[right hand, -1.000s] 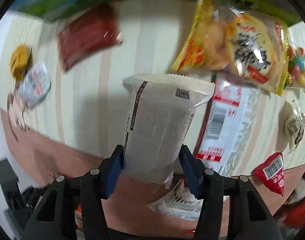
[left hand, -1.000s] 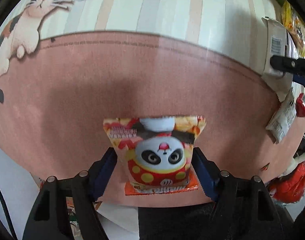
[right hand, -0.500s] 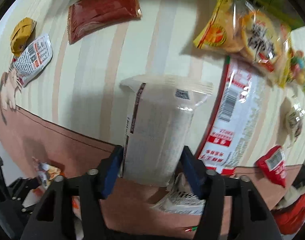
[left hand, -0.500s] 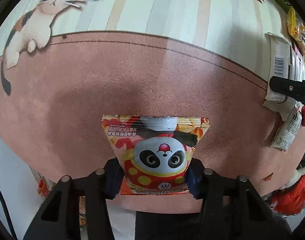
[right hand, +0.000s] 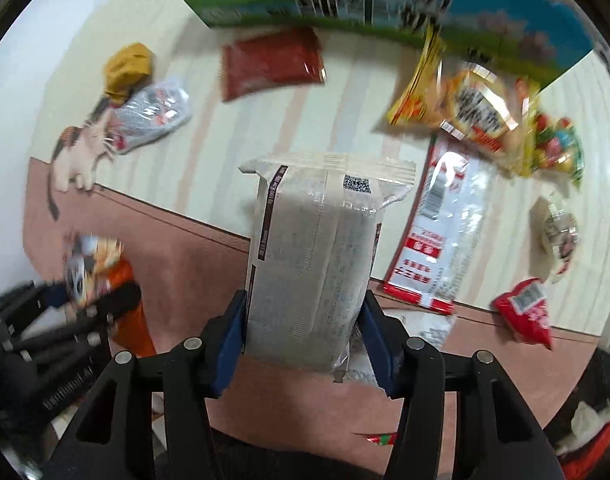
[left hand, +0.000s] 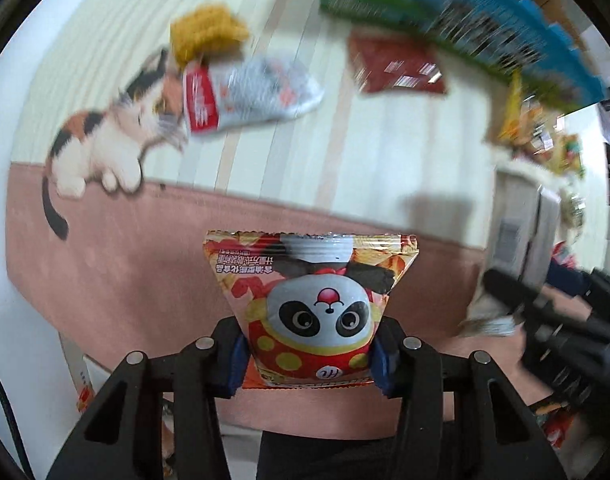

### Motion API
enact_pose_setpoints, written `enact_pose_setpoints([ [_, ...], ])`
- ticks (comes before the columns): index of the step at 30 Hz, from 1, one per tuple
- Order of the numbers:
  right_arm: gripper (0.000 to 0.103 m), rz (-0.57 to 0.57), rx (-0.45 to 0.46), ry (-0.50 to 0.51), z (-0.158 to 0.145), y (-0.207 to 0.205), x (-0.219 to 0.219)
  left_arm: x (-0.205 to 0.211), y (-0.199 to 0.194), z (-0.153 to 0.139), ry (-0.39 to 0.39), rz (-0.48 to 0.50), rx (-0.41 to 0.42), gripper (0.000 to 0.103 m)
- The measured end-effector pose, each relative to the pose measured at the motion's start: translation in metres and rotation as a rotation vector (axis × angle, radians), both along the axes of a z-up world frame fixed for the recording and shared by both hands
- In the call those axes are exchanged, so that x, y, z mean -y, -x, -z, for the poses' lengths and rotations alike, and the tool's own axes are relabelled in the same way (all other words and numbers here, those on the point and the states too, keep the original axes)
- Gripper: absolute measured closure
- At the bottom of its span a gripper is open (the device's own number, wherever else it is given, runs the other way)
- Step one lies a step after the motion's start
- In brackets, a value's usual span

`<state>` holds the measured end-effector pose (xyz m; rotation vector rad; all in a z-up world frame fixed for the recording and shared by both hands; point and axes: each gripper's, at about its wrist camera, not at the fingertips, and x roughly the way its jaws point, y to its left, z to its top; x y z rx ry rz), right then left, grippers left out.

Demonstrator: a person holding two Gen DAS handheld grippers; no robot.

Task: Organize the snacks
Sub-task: 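Carry both packets into the cardboard box and release them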

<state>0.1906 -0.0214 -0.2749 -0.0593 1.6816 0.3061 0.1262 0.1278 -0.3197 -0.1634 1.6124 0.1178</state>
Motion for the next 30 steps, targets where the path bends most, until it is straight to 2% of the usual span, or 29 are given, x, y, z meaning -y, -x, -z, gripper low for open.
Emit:
enact_pose_setpoints([
  [5, 0.046, -0.002, 0.110, -0.007, -0.049, 0.001, 0.014, 0.011, -0.011, -0.058, 0.029, 0.012, 0.113, 0.058],
  [7, 0.046, 0.006, 0.145, -0.012, -0.067, -0.003, 0.023, 0.017, -0.041, -0.079, 0.044, 0.017, 0.142, 0.058],
  [10, 0.046, 0.029, 0.192, -0.030, -0.093, -0.011, 0.032, 0.024, -0.059, -0.109, 0.069, 0.030, 0.194, 0.058],
  [12, 0.046, 0.048, 0.218, -0.049, -0.107, -0.017, 0.035, 0.023, -0.076, -0.109, 0.078, 0.039, 0.219, 0.058],
  [18, 0.046, 0.113, 0.260, -0.139, -0.140, -0.051, 0.038, 0.033, -0.118, -0.135, 0.120, 0.070, 0.261, 0.058],
  [23, 0.046, 0.190, 0.277, -0.211, -0.159, -0.112, 0.061, 0.043, -0.182, -0.150, 0.120, 0.117, 0.265, 0.058],
  [26, 0.046, 0.212, 0.282, -0.198, -0.158, -0.160, 0.076, 0.045, -0.224, -0.148, 0.113, 0.138, 0.246, 0.058],
  [30, 0.046, 0.194, 0.246, -0.138, -0.141, -0.215, 0.088, 0.045, -0.283, -0.128, 0.114, 0.152, 0.176, 0.057],
])
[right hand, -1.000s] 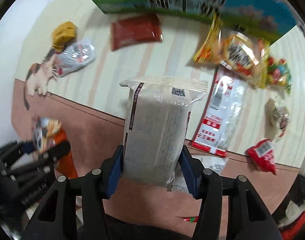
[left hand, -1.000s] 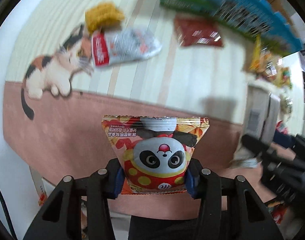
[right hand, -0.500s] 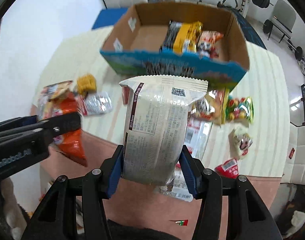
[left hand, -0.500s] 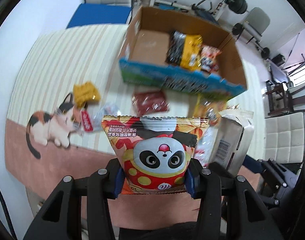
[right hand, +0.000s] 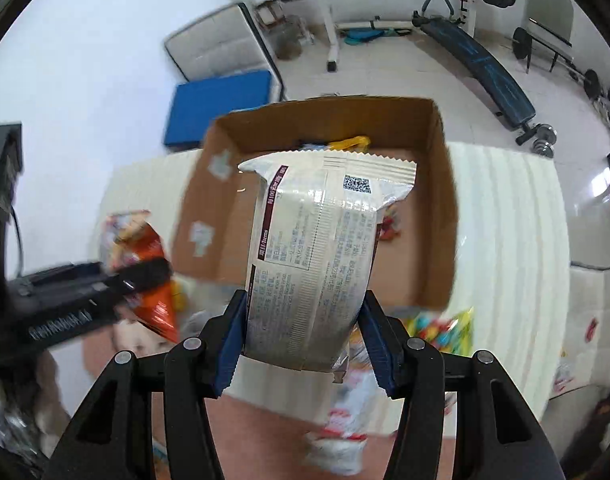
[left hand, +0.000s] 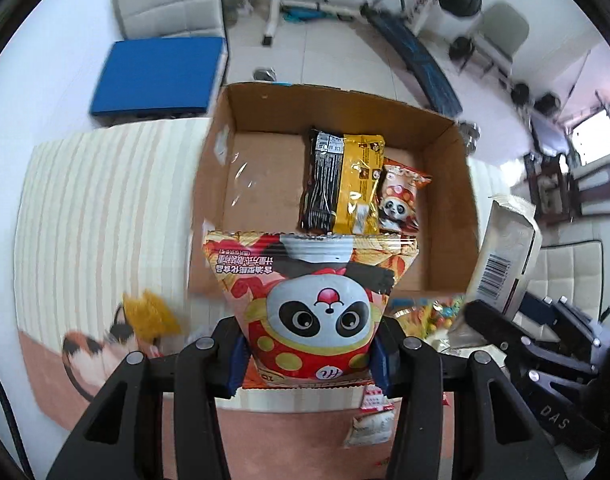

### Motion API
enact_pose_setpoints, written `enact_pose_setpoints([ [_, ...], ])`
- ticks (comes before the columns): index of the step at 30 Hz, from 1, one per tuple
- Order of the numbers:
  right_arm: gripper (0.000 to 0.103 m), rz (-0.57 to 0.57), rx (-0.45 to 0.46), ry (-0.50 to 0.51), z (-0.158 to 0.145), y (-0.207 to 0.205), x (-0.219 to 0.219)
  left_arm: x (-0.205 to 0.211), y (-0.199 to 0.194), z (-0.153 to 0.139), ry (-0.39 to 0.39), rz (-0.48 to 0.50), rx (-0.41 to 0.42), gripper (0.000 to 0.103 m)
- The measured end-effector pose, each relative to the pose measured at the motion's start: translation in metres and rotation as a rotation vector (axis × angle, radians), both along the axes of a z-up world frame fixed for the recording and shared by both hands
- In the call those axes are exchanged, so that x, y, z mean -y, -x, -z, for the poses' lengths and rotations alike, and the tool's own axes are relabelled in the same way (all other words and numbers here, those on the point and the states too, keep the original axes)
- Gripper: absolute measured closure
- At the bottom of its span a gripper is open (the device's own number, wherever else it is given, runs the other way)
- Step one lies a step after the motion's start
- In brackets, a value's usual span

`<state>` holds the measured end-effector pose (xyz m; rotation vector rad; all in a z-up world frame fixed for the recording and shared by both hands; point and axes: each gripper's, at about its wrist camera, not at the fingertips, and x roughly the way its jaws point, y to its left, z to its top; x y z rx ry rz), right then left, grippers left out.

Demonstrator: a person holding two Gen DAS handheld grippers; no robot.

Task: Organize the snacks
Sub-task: 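Carry both packets into the cardboard box and release them, then move both grippers back over the remaining snacks on the table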

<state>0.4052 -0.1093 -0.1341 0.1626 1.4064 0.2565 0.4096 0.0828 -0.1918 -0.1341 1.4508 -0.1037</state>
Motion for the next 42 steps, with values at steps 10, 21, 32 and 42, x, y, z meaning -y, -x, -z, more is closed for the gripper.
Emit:
enact_pose_setpoints([
  [10, 0.046, 0.035, -0.224, 0.068, 0.096, -0.067, 0.021, 0.004, -0.097, 0.098, -0.029, 0.025, -0.215, 0.057],
  [21, 0.044, 0.020, -0.285, 0.109, 0.142, -0.073, 0.021, 0.007, -0.145, 0.147, -0.039, 0.037, -0.298, 0.056],
  [32, 0.008, 0.045, -0.287, 0.089, 0.145, -0.072, 0.017, -0.003, -0.144, 0.141, -0.078, -0.001, -0.271, 0.021],
  [42, 0.005, -0.009, -0.102, 0.131, 0.113, -0.064, -0.003, -0.002, -0.103, 0.093, 0.011, -0.011, -0.097, 0.021],
])
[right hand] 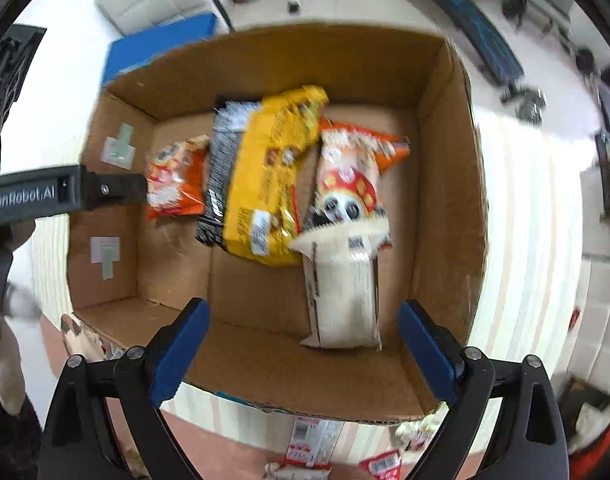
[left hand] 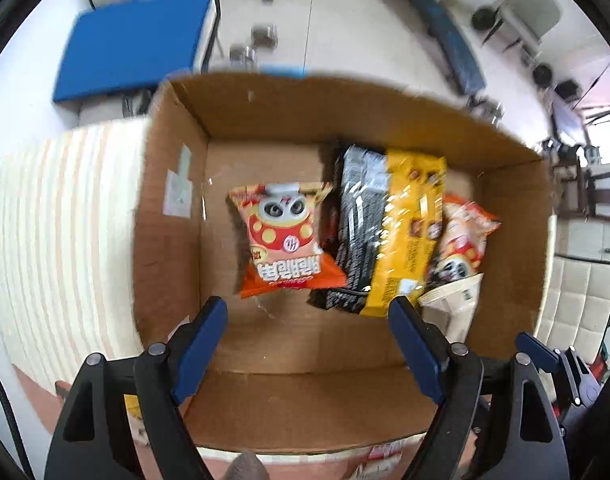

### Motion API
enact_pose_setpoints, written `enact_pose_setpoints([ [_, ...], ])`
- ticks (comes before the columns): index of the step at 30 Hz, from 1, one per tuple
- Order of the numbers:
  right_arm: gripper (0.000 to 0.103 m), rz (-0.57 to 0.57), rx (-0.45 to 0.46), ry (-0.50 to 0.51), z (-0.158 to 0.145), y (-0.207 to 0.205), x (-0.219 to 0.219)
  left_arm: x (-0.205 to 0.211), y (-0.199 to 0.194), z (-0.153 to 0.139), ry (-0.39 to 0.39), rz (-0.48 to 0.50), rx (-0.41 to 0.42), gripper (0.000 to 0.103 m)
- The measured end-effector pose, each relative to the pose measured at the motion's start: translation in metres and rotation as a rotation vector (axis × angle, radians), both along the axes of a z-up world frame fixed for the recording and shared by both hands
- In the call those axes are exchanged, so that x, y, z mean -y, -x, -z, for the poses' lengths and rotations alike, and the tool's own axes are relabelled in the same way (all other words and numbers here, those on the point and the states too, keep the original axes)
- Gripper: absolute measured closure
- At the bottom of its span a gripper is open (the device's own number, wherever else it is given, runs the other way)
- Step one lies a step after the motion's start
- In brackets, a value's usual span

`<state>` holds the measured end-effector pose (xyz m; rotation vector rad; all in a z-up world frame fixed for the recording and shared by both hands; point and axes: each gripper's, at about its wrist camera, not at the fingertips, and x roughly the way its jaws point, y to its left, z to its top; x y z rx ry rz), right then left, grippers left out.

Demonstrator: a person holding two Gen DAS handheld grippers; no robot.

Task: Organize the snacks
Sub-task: 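Move both grippers back over the remaining snacks on the table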

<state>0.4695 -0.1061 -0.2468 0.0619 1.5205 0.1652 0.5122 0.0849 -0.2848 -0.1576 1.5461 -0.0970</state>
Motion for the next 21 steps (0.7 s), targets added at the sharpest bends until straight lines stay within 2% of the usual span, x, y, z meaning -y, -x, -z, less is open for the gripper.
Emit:
enact_pose_setpoints([
  [2, 0.005, -0.010, 0.053, -0.012, -0.009, 0.006, -0.005, 0.000, 0.018, -0.022, -0.013, -0.007, 0.118, 0.021],
  [4, 0.005, -0.017, 0.089, -0.025, -0.017, 0.014, -0.010, 0.002, 0.031, -0.039, -0.018, 0.003, 0.190, 0.021],
  [8, 0.005, 0.000, 0.154, -0.050, -0.038, 0.039, -0.013, 0.001, 0.065, -0.070, -0.063, 0.011, 0.287, 0.021],
  [11, 0.005, 0.042, 0.162, -0.101, -0.050, 0.061, -0.010, -0.007, 0.095, -0.088, -0.075, 0.007, 0.327, 0.021],
  [14, 0.005, 0.067, 0.173, -0.136, -0.057, 0.088, -0.007, -0.020, 0.123, -0.092, -0.099, 0.033, 0.329, 0.021],
  [17, 0.005, 0.099, 0.108, -0.144, -0.047, 0.120, -0.008, -0.029, 0.151, -0.078, -0.158, 0.102, 0.302, 0.021],
  [20, 0.005, 0.158, -0.007, -0.180, -0.022, 0.152, -0.014, -0.046, 0.176, -0.043, -0.246, 0.194, 0.218, 0.021],
  [21, 0.005, 0.179, -0.039, -0.191, -0.014, 0.161, -0.016, -0.054, 0.184, -0.024, -0.269, 0.231, 0.164, 0.021],
])
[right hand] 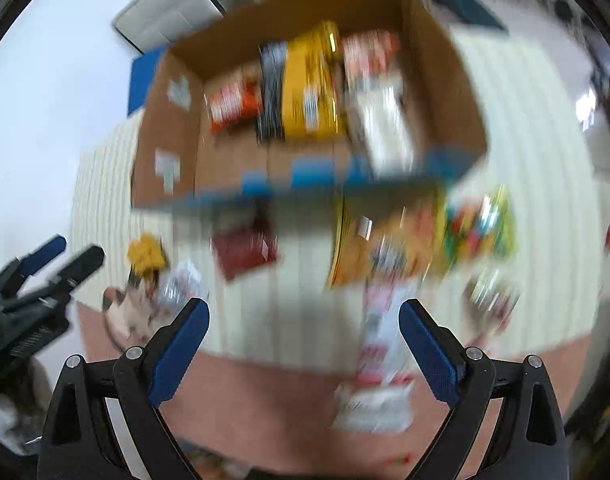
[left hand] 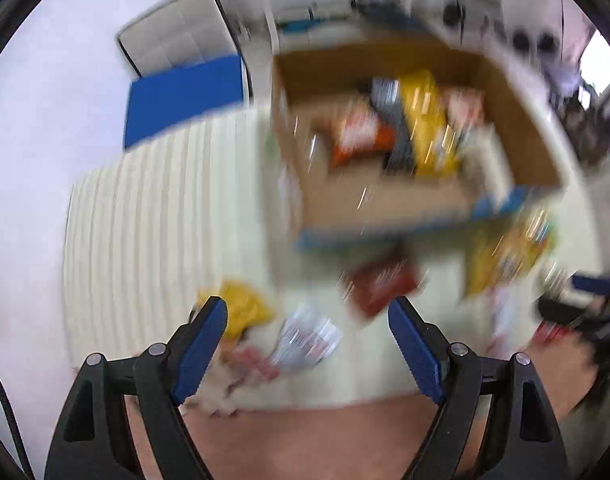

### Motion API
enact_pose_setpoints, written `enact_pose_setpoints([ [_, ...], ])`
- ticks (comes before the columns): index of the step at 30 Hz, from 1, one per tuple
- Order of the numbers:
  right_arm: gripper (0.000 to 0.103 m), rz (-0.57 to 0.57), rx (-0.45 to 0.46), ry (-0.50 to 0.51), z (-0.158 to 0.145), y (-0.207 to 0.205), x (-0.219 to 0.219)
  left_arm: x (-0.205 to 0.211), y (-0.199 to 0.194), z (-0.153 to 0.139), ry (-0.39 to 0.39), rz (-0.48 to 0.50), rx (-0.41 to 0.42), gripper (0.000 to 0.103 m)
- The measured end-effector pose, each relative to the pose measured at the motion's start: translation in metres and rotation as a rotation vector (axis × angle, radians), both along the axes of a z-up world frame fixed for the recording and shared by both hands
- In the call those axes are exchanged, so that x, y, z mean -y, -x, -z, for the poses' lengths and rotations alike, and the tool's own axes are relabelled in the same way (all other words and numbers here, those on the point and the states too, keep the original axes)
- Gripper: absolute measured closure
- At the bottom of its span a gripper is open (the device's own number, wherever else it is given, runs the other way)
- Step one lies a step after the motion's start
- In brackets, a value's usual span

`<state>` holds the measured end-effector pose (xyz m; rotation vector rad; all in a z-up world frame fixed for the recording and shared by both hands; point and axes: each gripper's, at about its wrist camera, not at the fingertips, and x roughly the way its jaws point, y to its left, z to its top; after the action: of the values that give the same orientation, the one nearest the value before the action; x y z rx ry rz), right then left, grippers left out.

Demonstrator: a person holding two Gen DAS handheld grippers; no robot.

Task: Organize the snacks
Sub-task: 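Move both grippers back over the remaining snacks on the table, then grasp the silver pouch with the left gripper while the right gripper grasps the red-white strip packet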

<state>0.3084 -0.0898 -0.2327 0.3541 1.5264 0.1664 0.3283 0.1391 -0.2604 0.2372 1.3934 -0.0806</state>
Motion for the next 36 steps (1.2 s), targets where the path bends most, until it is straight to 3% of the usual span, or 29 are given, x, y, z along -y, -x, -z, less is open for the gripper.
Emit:
enact_pose_setpoints([
  [8, 0.005, 0.032, -0.165, -0.007, 0.061, 0.052, -0.036, -0.018, 0.038, 0.103, -0.184, 0.215, -0.218, 0.021],
  [14, 0.005, 0.001, -0.192, 0.014, 0.069, 0.061, -0.050, -0.007, 0.039, 0.157, -0.269, 0.354, -0.313, 0.021],
  [16, 0.005, 0.016, -0.189, 0.021, 0.068, 0.062, -0.046, -0.006, 0.038, 0.168, -0.281, 0.353, -0.333, 0.031],
  [19, 0.005, 0.040, -0.190, 0.041, 0.067, 0.063, -0.031, -0.007, 0.035, 0.167, -0.210, 0.279, -0.367, 0.040],
  [21, 0.005, 0.056, -0.198, 0.050, 0.069, 0.060, -0.019, -0.012, 0.035, 0.166, -0.129, 0.178, -0.405, 0.042],
  [29, 0.005, 0.119, -0.245, 0.082, 0.094, 0.055, 0.028, -0.026, 0.059, 0.166, 0.117, -0.207, -0.486, 0.043],
  [31, 0.005, 0.130, -0.266, 0.091, 0.106, 0.053, 0.035, -0.027, 0.063, 0.168, 0.159, -0.273, -0.495, 0.042],
  [36, 0.005, 0.123, -0.283, 0.122, 0.133, 0.044, 0.035, -0.032, 0.066, 0.173, 0.151, -0.301, -0.472, 0.040],
])
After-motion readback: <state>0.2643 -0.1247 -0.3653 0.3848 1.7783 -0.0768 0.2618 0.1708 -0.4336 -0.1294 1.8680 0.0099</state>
